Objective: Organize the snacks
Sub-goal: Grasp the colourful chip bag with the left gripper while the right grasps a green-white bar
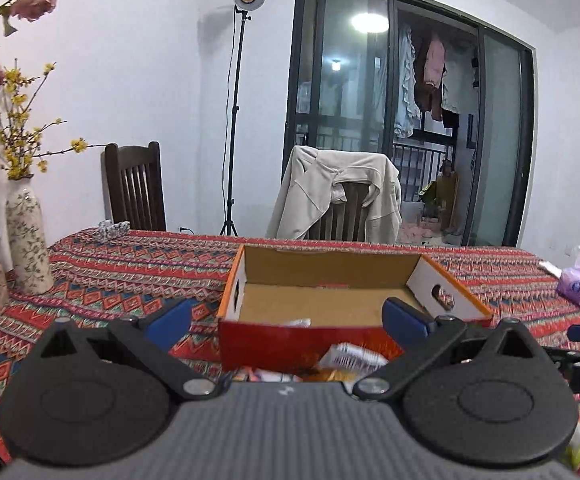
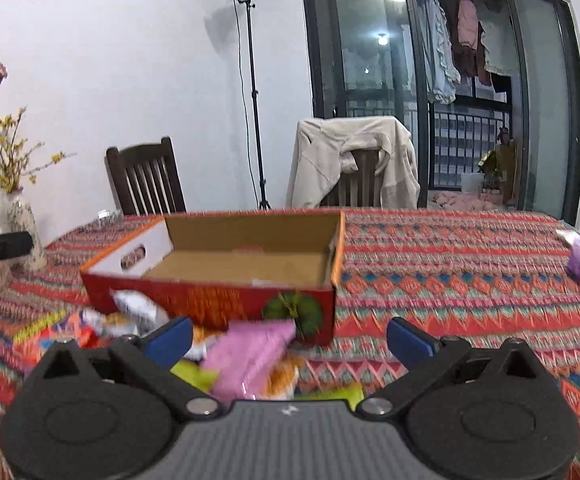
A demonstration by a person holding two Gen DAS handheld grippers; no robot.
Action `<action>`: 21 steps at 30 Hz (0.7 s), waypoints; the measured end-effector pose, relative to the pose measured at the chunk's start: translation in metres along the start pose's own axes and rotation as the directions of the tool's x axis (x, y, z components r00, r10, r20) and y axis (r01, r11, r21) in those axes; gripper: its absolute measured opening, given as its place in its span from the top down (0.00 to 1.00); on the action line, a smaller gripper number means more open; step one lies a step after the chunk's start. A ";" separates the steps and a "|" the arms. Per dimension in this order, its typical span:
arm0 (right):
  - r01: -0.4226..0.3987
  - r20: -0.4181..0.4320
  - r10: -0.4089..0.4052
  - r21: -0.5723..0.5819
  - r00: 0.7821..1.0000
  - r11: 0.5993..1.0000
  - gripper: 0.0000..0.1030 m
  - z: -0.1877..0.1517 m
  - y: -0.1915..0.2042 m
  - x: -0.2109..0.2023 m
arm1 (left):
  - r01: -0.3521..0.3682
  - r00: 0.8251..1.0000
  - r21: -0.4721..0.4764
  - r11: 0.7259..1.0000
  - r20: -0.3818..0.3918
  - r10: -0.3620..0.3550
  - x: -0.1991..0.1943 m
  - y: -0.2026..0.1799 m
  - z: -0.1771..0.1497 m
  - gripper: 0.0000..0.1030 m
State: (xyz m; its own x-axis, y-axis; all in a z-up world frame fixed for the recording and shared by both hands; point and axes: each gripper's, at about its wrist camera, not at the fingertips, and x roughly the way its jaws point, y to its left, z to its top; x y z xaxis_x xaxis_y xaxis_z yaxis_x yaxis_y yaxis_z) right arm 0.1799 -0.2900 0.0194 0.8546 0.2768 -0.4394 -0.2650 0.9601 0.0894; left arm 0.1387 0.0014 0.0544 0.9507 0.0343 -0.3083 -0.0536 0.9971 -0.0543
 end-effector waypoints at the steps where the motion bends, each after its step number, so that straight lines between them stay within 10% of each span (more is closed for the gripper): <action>1: 0.008 -0.008 -0.008 -0.006 1.000 1.000 0.00 -0.005 -0.001 -0.003 | 0.000 1.000 0.002 1.000 0.000 0.000 -0.004 0.002 -0.005 0.00; 14: 0.104 -0.081 -0.102 0.023 0.991 0.994 0.00 -0.057 -0.016 -0.026 | -0.020 0.996 -0.028 0.999 -0.083 0.018 -0.025 0.023 -0.065 0.00; 21: 0.102 -0.123 -0.103 -0.016 0.987 0.995 0.19 -0.055 -0.018 -0.010 | -0.009 0.995 -0.030 1.000 -0.096 0.006 -0.023 0.021 -0.065 0.00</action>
State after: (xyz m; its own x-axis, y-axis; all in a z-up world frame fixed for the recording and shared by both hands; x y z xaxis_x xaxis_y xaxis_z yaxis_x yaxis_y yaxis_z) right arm 0.1515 -0.3121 -0.0267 0.8161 0.1692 -0.5525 -0.1838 0.9825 0.0294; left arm 0.0960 0.0167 -0.0016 0.9168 0.0335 -0.3980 -0.0711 0.9942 -0.0803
